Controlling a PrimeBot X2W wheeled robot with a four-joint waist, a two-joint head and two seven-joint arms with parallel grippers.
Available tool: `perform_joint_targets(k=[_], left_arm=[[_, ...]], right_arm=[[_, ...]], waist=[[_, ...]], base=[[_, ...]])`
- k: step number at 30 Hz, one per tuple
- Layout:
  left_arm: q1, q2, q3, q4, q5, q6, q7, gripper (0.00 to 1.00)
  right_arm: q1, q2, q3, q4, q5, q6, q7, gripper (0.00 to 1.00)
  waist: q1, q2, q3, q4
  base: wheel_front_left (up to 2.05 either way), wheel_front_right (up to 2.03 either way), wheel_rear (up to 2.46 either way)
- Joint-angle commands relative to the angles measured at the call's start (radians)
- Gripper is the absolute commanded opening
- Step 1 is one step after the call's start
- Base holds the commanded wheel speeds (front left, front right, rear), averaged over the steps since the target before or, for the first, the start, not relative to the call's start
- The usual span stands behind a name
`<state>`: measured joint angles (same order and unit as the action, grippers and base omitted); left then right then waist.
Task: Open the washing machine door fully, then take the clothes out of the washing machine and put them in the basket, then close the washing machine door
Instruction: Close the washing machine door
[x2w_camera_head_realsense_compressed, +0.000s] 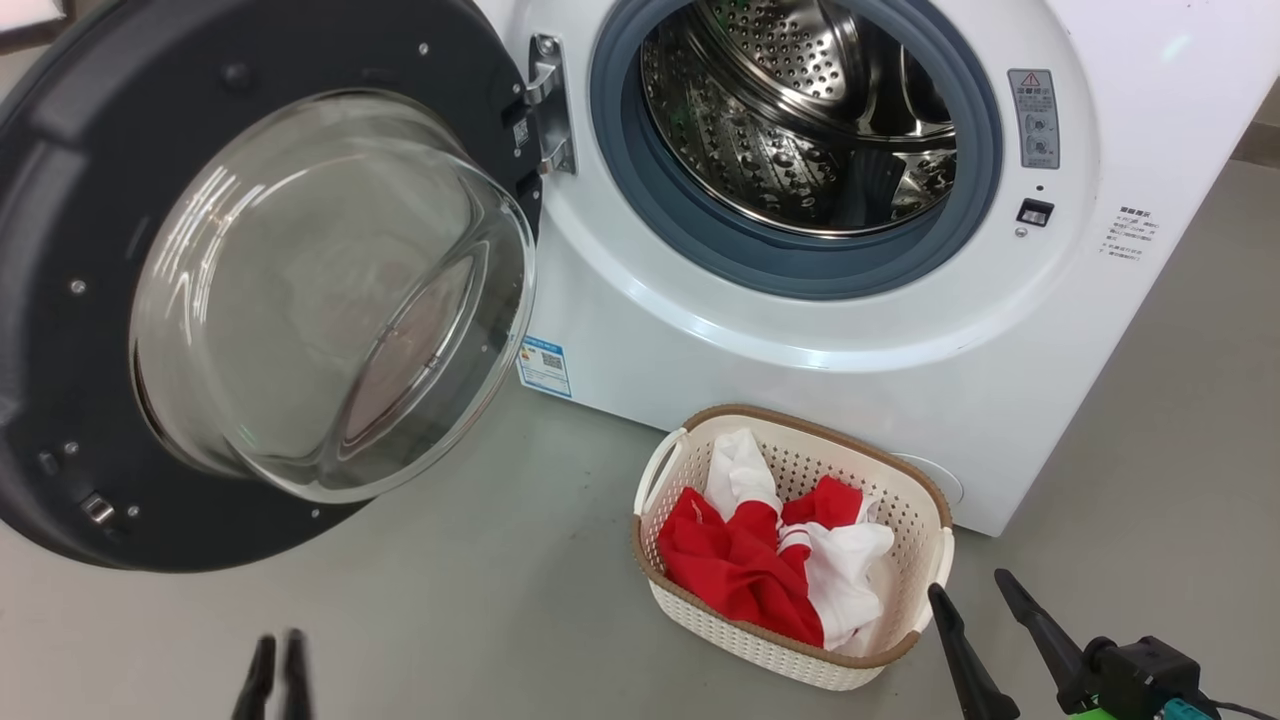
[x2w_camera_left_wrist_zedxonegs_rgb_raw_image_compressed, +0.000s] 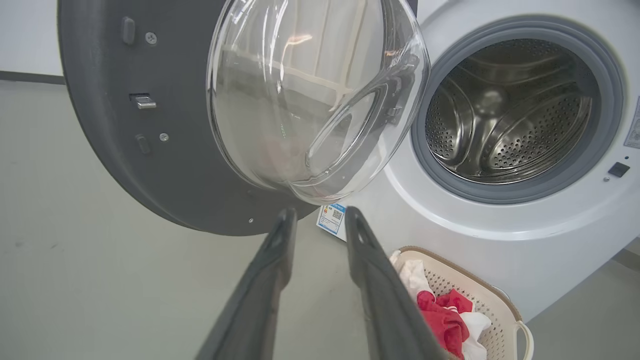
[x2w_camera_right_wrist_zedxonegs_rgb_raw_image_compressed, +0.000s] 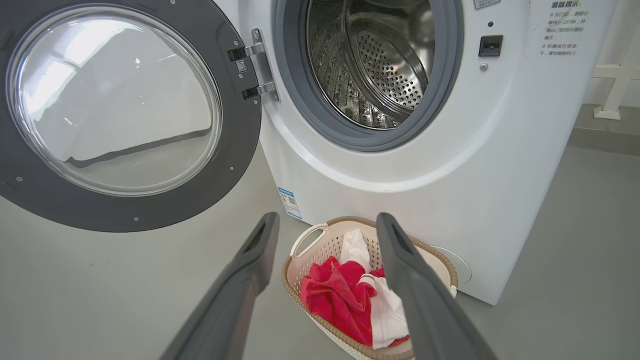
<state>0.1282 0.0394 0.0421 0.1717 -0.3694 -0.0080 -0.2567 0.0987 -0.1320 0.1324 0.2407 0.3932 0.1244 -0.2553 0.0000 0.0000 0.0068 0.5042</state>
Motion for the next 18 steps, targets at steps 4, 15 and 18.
perform_joint_targets(k=[4,15,18], left_arm=[[-0.089,0.011,0.102,-0.109,0.024,-0.004,-0.005,0.00],[-0.551,0.157,0.443,-0.292,0.083,-0.111,-0.005,0.00],[-0.686,0.233,0.499,-0.152,0.017,-0.119,-0.005,0.00]], right_arm=[[-0.016,-0.008,0.009,-0.025,0.006,0.006,-0.006,1.00],[-0.009,0.003,-0.024,-0.038,-0.007,0.006,-0.006,1.00],[-0.013,0.005,-0.034,-0.042,-0.009,0.006,-0.006,1.00]], waist=[[0.0000,0.0000,0.002,-0.002],[0.0000,0.0000,0.050,0.004],[0.0000,0.0000,0.061,0.005]], base=[[0.00,0.00,0.00],[0.00,0.00,0.00],[0.00,0.00,0.00]])
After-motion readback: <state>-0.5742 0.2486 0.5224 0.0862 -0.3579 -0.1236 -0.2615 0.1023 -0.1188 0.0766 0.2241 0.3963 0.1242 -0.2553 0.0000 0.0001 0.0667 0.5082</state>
